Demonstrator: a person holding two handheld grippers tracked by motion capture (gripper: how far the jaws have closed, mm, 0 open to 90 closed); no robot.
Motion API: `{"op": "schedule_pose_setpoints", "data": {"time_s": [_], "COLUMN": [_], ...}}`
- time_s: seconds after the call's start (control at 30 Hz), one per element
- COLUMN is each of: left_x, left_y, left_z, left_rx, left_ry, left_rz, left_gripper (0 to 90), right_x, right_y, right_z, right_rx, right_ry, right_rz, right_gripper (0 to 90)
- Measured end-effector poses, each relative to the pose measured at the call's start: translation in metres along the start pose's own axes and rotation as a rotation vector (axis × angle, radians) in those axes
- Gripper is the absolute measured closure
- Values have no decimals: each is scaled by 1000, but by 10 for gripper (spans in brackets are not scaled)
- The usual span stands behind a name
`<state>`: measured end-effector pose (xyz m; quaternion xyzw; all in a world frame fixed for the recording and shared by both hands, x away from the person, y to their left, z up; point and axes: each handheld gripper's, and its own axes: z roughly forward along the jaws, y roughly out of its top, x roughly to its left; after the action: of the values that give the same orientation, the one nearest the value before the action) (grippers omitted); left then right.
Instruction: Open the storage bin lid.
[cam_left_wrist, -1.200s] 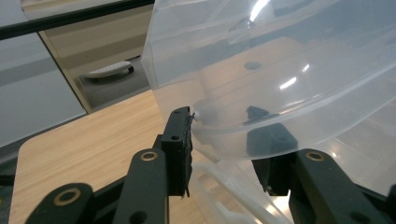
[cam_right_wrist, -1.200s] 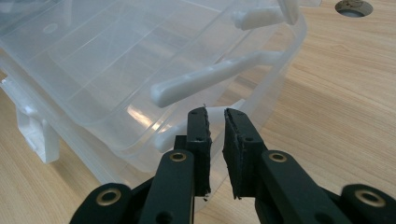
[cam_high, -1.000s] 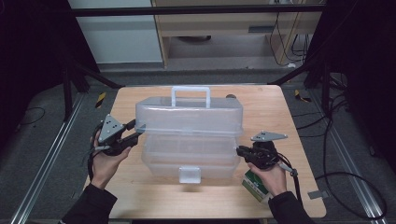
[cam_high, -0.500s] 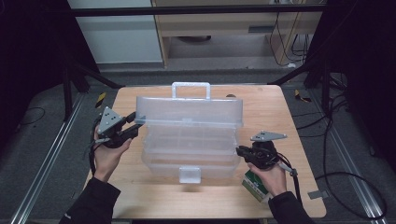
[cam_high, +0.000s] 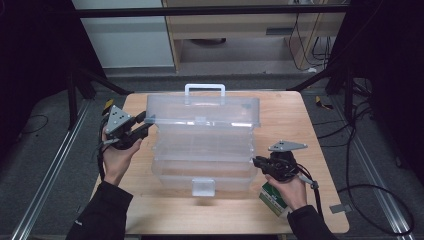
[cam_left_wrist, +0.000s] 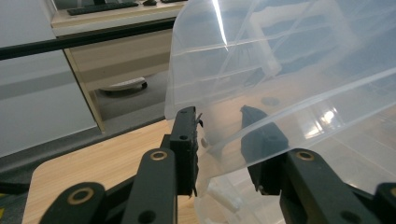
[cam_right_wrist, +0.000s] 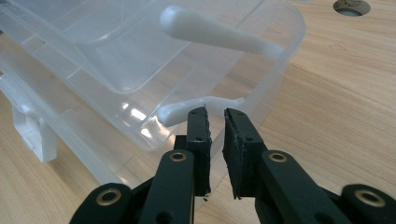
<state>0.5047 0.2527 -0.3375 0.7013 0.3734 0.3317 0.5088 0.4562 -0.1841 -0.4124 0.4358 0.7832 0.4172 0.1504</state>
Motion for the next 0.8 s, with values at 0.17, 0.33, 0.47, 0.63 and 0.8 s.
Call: {"op": "schedule_pose_setpoints", "data": {"time_s": [0.17, 0.33, 0.47, 0.63, 0.8], "left_x": [2, 3, 5, 8, 10], "left_y": [4, 6, 8, 11, 17], "left_z": [4, 7, 10, 15, 21], "left_rx": [5, 4, 8, 12, 20], "left_ry": [8, 23, 28, 39, 45], "left_rz": [-1, 9, -6, -1, -18], "left_gripper": [681, 700, 723, 741, 749], "right_x": [0, 0, -1, -1, 0], "right_y": [0, 0, 1, 1, 1], "right_z": [0, 0, 0, 0, 0], "right_rx": [0, 1, 7, 8, 10], "right_ry": [1, 2, 0, 4, -2], "right_rz": [3, 3, 2, 5, 7], "right_gripper": [805, 805, 805, 802, 802]}}
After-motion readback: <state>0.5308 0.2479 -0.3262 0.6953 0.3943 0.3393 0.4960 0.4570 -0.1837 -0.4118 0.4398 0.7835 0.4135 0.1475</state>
